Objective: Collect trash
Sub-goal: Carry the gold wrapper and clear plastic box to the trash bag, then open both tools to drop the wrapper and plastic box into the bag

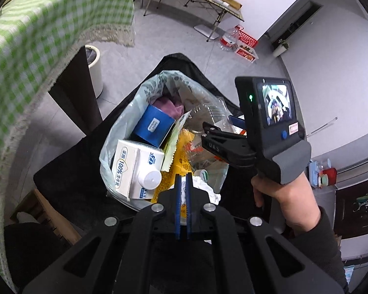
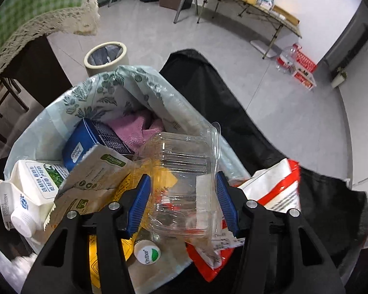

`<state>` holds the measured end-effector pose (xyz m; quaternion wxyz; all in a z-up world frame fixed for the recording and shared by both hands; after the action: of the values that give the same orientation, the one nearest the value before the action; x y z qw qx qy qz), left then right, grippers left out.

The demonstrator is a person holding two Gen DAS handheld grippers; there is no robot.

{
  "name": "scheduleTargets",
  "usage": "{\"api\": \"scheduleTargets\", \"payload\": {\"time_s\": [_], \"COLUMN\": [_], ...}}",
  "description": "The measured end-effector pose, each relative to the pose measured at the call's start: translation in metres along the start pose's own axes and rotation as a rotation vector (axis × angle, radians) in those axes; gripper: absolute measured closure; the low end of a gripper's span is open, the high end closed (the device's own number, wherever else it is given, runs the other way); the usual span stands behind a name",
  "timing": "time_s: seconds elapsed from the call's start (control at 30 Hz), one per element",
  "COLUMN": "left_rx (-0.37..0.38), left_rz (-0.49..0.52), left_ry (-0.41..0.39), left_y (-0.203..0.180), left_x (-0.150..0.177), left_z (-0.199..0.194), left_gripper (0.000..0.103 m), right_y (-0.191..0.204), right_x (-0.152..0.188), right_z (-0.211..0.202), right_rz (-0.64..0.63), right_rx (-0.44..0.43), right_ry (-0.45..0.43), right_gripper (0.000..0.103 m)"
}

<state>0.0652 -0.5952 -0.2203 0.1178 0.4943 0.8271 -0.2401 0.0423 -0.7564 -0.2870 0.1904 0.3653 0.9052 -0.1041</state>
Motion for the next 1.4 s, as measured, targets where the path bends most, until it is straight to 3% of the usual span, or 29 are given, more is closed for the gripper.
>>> {"api": "scheduleTargets", "payload": {"time_s": [0.23, 0.27, 0.37, 0.47, 0.77, 1.03, 1.1, 1.13, 1.17, 1.4], "left_rx": [-0.027, -0.035, -0.057, -0.069, -0.085, -0.098, -0.096, -0.104, -0.112, -0.162], "left_rz": [0.01, 0.012, 0.022, 0.036, 0.046, 0.011, 0.022, 0.027, 0.029, 0.053], "left_ry": [-0.001, 0.003, 0.021, 0.032, 0.037, 0.067, 0.078, 0.085, 0.08, 0.016], "left_y": [-0.007, -0.006, -0.004, -0.002, -0.002, 0.005, 0.003, 0.003, 0.003, 0.005], "left_x": [-0.001, -0.002, -0.003, -0.003, -0.001, -0.001, -0.001, -0.002, -0.004, -0.012], "left_z": [0.021, 0.025, 0.033, 0.039, 0.044, 0.052, 0.054, 0.054, 0.052, 0.019], "left_gripper": [0.103, 0.103, 0.103, 0.103, 0.102, 0.101, 0.083, 0.057, 0.046, 0.036], "right_y": [0.0, 0.0, -0.001, -0.002, -0.033, -0.058, -0.061, -0.061, -0.06, -0.061], "right_x": [0.005, 0.004, 0.0, -0.005, -0.027, -0.026, -0.023, -0.021, -0.019, -0.007], "right_z": [0.003, 0.001, -0.01, -0.03, -0.101, -0.139, -0.142, -0.142, -0.142, -0.137], "right_rz": [0.013, 0.017, 0.032, 0.045, 0.119, 0.158, 0.161, 0.159, 0.154, 0.149], "right_rx": [-0.011, -0.013, -0.043, -0.112, -0.174, -0.208, -0.209, -0.21, -0.211, -0.219], "right_ry": [0.018, 0.019, 0.028, 0.011, -0.106, -0.148, -0.147, -0.143, -0.138, -0.118], "right_gripper": [0.049, 0.044, 0.043, 0.032, 0.031, 0.031, 0.031, 0.031, 0.031, 0.031]}}
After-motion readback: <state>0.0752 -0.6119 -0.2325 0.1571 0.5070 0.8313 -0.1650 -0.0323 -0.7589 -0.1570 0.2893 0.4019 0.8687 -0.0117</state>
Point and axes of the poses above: each gripper's, at about its wrist camera, not at the fingertips, and z roughly the way its jaws point, y to its left, x to its underside, the point moved 7 cm from there along z, roughly the way its jaws point, and after that the axes turned 15 degrees about z, right-handed, at the moved point
